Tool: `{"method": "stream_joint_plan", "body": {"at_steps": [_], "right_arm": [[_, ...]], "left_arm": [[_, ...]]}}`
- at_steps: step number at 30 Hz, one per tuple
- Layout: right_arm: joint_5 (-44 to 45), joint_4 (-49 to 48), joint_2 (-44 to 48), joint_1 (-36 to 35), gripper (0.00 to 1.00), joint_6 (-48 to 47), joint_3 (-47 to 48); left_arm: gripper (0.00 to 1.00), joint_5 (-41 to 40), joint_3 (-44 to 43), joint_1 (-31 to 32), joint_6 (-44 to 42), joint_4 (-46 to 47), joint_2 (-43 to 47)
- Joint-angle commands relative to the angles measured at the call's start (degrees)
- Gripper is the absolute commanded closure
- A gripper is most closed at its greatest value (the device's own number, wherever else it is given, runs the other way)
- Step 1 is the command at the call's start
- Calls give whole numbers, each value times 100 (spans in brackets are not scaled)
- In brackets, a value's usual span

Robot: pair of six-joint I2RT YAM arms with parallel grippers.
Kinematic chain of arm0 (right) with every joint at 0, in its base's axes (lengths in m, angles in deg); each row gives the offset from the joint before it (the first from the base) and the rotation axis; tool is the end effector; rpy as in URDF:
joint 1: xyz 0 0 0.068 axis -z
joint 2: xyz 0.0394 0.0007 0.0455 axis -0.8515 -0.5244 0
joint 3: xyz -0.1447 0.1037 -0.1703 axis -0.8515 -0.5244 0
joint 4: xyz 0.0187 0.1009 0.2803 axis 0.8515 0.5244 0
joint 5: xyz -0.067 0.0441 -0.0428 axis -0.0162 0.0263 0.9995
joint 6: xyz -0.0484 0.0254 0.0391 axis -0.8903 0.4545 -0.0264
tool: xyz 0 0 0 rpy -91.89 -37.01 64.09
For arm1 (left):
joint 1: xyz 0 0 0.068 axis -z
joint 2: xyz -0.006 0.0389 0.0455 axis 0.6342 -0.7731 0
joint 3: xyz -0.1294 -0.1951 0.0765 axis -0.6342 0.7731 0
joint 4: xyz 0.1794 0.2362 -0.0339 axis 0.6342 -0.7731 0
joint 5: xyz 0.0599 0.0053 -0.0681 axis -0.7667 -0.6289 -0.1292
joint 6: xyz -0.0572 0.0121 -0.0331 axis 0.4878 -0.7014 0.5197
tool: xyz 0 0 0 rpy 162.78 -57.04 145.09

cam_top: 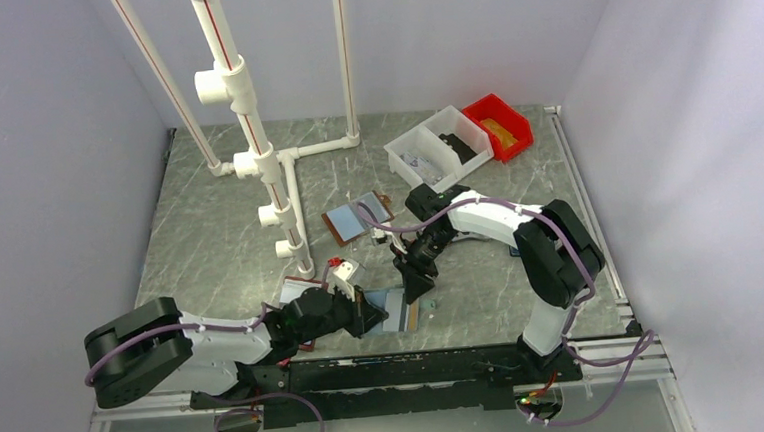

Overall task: Take the credit cards out of the card holder
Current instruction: Remove the credit card from the card holder.

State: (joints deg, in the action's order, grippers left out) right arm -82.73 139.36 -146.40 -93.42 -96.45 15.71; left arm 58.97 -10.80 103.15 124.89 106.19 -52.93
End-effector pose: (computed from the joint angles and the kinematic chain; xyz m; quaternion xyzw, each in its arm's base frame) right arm 0.2444 0.2226 0.1138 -0.5808 0.6888 0.4311 0.0488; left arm 0.1136 -0.2320 0.0789 0.1905 0.7890 -0.4528 0.3690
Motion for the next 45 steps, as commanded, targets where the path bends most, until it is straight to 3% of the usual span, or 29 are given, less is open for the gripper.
{"method": "stream_joint_plan", "body": {"at_steps": [1,10,16,29,37,45], "right_arm": [[-86,79,-14,-61,62,-249,55],[38,95,51,-124,81,-406,8],[26,118,47,-134,83,-464,8],[-116,359,-86,-178,63,-551,113],[464,53,-169,-156,62,-59,145],[869,-55,-307,183,57,314,221]], "left_arm": [[100,-41,10,37,-99,373,194],[100,-42,200,37,-59,60,687],[100,-208,367,38,23,-321,1215],[100,-387,612,37,338,-640,1866],[100,-528,613,37,484,-811,1963],[100,-994,586,40,998,-2060,2911]]}}
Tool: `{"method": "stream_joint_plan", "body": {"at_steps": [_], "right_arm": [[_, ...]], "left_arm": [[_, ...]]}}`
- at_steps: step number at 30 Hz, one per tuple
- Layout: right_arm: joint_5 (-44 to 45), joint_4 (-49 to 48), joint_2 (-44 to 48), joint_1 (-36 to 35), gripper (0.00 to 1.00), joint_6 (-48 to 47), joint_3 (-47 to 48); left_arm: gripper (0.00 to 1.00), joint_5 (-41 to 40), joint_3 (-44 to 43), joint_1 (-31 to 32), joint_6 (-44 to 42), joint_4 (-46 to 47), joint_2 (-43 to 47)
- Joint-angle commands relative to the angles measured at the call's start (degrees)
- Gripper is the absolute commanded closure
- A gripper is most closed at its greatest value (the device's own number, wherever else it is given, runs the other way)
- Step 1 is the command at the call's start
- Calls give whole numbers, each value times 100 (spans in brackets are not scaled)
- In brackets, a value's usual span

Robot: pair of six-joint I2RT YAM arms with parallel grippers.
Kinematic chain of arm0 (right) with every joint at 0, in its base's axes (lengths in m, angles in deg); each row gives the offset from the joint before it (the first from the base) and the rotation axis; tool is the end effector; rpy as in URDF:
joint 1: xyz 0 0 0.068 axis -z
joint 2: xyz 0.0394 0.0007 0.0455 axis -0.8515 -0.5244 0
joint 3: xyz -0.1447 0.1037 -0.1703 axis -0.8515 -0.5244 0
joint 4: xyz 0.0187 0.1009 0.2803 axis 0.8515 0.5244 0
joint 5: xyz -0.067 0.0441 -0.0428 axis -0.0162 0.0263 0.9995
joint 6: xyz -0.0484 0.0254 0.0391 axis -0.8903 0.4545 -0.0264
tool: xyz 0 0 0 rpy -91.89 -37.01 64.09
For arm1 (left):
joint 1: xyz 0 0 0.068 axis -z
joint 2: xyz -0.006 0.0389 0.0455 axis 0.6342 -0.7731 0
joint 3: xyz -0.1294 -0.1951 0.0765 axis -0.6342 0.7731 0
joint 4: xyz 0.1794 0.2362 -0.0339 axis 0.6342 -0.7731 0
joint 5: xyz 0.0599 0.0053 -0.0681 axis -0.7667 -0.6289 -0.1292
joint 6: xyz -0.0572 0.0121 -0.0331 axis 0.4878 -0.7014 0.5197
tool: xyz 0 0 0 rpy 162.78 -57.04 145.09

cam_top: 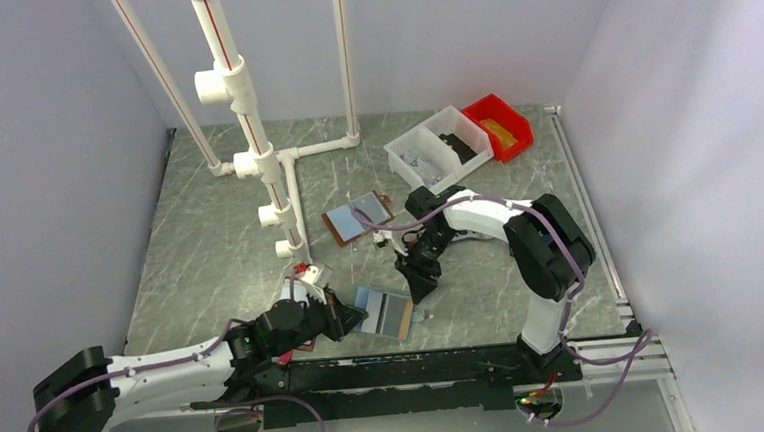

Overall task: Take the credit cards out of the card holder
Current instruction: Remove the credit card from the card holder.

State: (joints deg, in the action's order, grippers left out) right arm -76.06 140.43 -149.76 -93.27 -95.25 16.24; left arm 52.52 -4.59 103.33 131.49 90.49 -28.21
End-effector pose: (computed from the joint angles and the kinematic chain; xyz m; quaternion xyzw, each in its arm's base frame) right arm 0.2471 0.2183 0.0935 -0.5768 0.7226 0.3808 0.0100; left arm 0.1069 -0.2062 0.1055 0.1099 0.7890 -0.4626 0.3890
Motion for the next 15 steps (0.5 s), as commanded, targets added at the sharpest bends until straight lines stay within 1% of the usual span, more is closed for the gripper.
{"method": "stream_joint_plan", "body": {"at_steps": [1,4,8,12,15], "right_arm": [[193,-158,46,176,57,190,167],[109,-129,124,201,56,135,175],[18,-103,243,235,56,69,168],[-249,3,421,373,56,-54,204],[-802,213,634,535,56,-298,243]], "left_arm": [[100,-408,-34,20,417,-653,571],[100,-554,-17,15,660,-1017,927],[100,-531,-6,11,712,-1103,1205],[100,-361,-87,11,561,-1010,1170],[100,-228,-162,11,451,-712,959]]}}
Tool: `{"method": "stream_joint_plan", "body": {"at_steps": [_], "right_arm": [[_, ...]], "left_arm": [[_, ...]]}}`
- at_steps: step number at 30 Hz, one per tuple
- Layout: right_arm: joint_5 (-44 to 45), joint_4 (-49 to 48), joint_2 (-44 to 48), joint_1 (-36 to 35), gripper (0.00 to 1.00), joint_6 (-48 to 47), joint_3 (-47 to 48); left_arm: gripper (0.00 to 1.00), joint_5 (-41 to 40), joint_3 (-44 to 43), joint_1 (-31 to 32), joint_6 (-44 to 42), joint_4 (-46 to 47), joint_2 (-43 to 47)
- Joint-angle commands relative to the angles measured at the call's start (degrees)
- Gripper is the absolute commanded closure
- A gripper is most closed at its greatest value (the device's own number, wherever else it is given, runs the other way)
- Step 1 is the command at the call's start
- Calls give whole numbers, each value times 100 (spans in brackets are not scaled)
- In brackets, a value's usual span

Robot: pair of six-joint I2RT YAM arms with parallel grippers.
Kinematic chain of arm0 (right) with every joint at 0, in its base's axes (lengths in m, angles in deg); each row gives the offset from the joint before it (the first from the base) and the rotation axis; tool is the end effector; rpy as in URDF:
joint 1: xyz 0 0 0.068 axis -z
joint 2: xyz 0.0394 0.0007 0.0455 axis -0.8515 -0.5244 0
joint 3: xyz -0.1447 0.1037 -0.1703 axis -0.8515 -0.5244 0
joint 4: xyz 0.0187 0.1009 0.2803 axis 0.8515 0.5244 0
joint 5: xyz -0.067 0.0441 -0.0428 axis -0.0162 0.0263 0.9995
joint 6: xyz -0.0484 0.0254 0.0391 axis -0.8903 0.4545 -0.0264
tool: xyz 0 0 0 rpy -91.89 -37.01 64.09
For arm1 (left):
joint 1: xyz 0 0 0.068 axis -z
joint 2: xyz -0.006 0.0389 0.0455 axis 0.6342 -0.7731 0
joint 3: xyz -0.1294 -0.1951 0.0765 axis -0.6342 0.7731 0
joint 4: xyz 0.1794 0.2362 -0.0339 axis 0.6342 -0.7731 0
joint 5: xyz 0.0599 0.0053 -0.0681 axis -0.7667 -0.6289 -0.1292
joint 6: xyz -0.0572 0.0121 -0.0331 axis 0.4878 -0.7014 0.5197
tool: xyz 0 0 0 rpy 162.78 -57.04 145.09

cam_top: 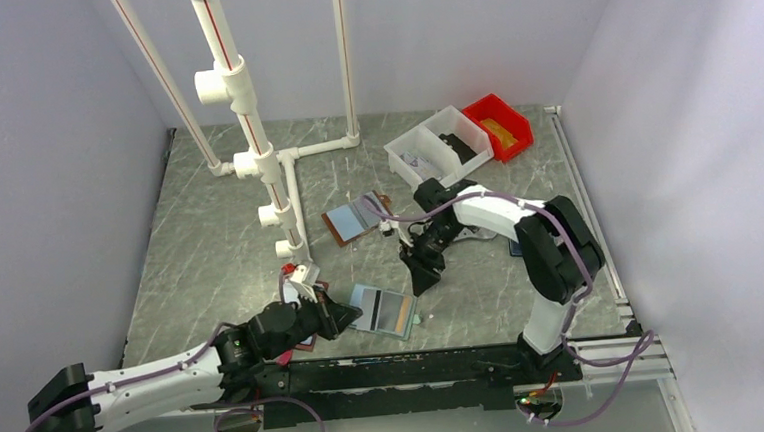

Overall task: Take the credit cards out of the card holder
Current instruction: Remove the credit card from the card holder.

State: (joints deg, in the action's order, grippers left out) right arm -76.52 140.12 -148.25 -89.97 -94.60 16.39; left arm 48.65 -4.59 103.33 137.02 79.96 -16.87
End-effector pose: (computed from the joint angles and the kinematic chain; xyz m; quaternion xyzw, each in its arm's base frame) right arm 0.2605 0.2049 0.1026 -0.5560 0.7370 0.3827 0.0350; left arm 0.1070 -0.1984 0.1245 0.0503 0.7901 -0.4697 0.3907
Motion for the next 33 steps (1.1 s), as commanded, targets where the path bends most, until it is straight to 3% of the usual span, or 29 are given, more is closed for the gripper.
{"method": "stream_joint_plan", "body": {"at_steps": [1,8,18,30,33], "right_arm": [[-985,324,550,254,56,-453,242],[-1908,880,646,400,56,-1036,306],[-2101,1142,476,339,57,-1291,319],[-2102,1342,356,173,63,-1509,362],[-2139,1423,354,163,69,-1597,373]], "left_arm": [[100,201,-191,12,-141,452,-266],[100,629,-511,11,-414,1452,-1212],[100,1013,-1000,11,-559,2498,-2650],[100,1040,-1081,11,-481,2859,-2995],[100,1022,-1056,11,-459,2896,-2974]]}}
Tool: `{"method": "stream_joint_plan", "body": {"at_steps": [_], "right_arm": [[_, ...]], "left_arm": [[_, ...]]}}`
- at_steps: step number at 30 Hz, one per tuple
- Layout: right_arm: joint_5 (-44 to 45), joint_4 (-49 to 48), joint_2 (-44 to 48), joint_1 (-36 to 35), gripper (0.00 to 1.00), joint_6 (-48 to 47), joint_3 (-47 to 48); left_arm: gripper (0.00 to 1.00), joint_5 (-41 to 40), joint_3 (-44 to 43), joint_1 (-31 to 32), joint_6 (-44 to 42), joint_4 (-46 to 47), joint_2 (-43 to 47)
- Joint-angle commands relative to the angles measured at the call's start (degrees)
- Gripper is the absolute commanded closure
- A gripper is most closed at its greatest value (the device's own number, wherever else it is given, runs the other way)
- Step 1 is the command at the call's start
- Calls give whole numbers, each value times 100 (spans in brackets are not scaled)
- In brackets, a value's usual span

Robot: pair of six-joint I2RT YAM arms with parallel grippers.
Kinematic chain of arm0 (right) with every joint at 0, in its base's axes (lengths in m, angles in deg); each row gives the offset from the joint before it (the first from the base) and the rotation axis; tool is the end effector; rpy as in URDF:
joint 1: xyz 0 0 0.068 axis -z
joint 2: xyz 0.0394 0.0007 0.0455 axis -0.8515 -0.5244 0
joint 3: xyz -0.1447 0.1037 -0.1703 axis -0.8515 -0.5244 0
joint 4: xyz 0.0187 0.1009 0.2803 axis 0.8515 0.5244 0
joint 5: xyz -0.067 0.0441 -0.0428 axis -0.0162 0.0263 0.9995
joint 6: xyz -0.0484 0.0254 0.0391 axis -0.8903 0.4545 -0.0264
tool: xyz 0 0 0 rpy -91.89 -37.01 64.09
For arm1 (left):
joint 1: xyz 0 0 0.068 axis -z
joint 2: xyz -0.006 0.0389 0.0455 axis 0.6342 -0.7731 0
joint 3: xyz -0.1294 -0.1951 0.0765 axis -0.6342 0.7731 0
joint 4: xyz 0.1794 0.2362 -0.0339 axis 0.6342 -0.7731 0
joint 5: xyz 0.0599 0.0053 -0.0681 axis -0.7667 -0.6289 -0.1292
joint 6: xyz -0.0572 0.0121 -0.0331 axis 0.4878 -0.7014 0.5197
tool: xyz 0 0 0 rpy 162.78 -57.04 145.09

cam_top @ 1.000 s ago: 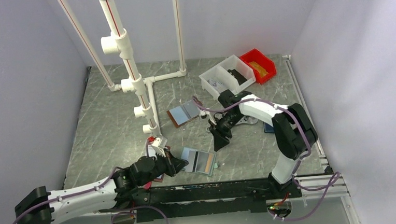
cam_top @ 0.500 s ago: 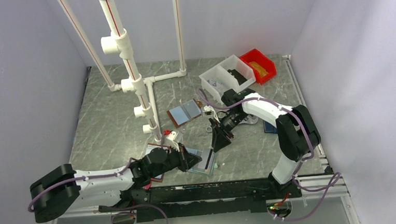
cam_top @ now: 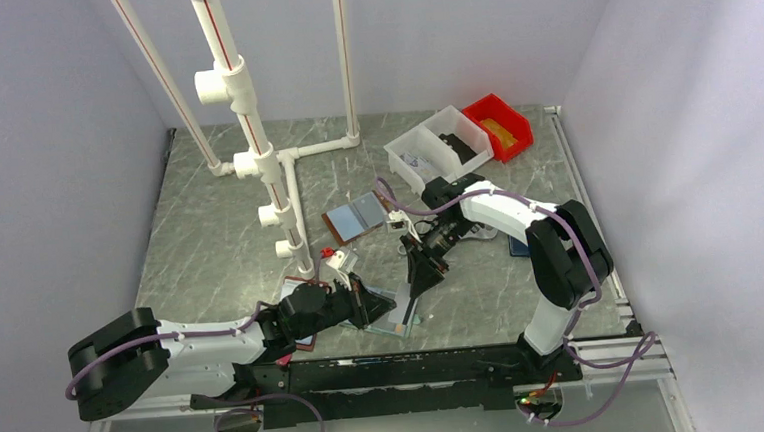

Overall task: Take the credit cards out of the card holder
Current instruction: Remove the credit card from the card holder.

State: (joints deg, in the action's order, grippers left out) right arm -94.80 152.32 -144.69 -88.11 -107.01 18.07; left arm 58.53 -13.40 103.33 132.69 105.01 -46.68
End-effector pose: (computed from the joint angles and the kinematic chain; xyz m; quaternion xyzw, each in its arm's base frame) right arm 0.2487 0.1973 0.1441 -0.5474 0.6495 0.5240 0.0627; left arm 0.1184 -0.2426 0.1181 0.1287 0.7600 -0.5186 0.3700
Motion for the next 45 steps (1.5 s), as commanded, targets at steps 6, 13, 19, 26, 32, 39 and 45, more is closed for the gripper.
{"method": "stream_joint_plan", "body": {"at_steps": [6,13,19,26,32,39,45], "right_arm": [[-353,451,-40,-32,100,-618,289],[-231,879,19,-23,100,-1075,443],[77,568,370,184,100,-781,348],[494,-294,1115,538,100,-129,-36],[1194,-1386,2072,601,100,445,-636],[1449,-2085,2829,589,100,658,-1133],[1582,-2457,3285,471,100,446,-1598]], "left_arm": [[100,-1,-105,11,84,400,100],[78,-864,-198,6,1024,-704,453],[49,-1088,-167,-2,1870,-1051,729],[42,-1271,-27,-5,2991,-777,724],[42,-1411,-149,-6,4555,-746,340],[41,-1305,-544,6,5981,-878,-210],[39,-1319,-918,35,6136,-940,-392]]}}
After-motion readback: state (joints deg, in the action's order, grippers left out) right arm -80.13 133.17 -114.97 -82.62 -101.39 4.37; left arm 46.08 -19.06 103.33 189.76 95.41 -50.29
